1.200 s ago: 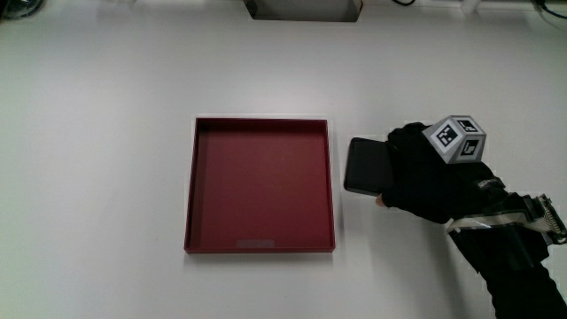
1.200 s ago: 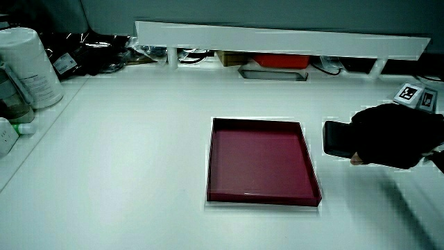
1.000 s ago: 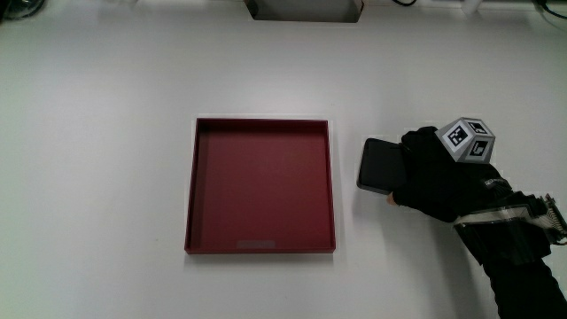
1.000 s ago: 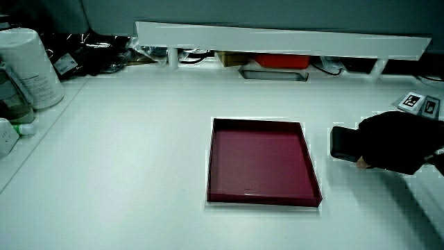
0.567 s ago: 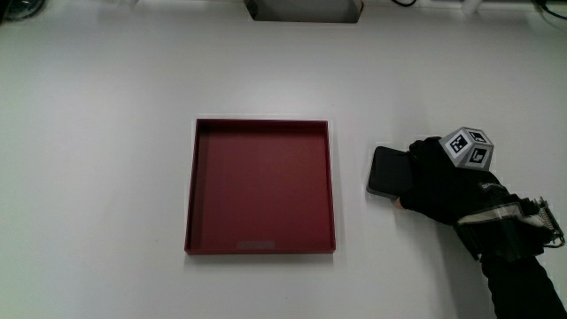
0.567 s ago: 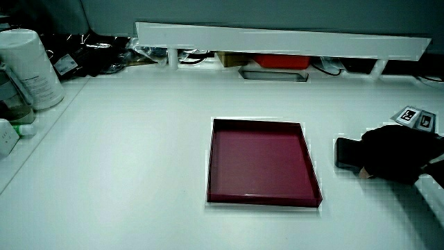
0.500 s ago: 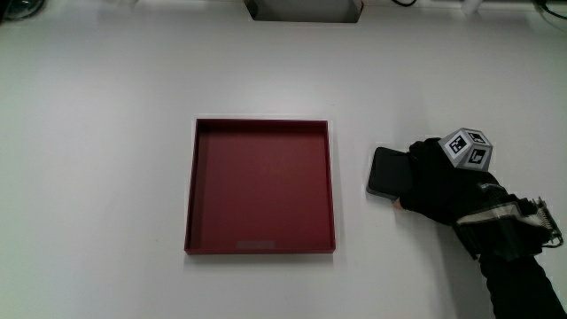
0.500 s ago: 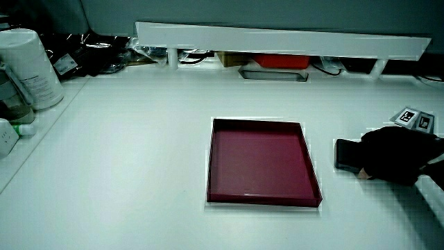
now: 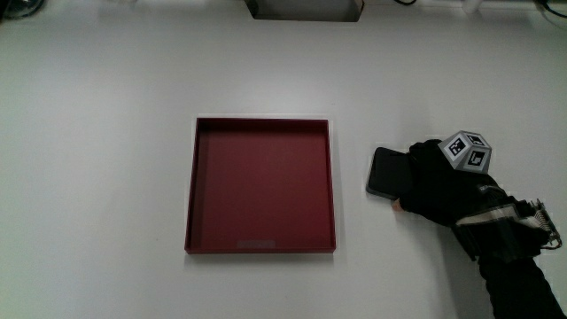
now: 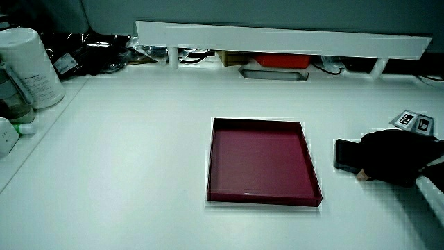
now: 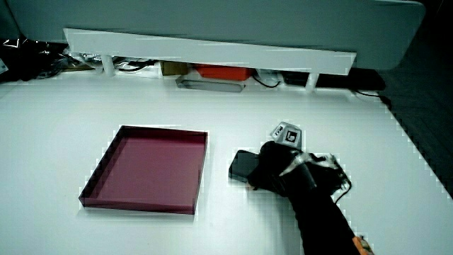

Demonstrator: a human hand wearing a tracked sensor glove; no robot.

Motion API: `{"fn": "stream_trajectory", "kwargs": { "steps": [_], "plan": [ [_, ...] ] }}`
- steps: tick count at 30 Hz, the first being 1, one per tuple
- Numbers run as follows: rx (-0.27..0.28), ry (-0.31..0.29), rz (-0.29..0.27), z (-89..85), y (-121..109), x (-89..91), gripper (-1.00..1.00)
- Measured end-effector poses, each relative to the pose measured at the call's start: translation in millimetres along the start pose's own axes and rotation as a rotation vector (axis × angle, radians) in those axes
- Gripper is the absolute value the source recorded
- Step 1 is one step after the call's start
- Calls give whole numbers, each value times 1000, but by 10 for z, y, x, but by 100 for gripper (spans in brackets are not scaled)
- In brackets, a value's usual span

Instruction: Place battery on desk

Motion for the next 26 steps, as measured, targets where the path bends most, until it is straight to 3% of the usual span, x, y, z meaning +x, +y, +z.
{"fn": "stream_trajectory", "kwargs": {
  "steps": [3, 4, 8, 11, 17, 21, 22, 26],
  "plan": [
    [6, 2, 10, 77, -77, -43, -76],
    [-1, 1, 36, 130, -138, -103, -81],
    [20, -71, 48, 359, -344, -270, -100],
    [75, -119, 74, 588, -577, -429, -100],
    [125, -124, 122, 968, -1023, -659, -100],
    [177, -176, 107, 1163, -1255, -755, -100],
    [152, -165, 121, 1197, -1289, -778, -100],
    [179, -198, 139, 1259, -1457, -941, -100]
  ]
}}
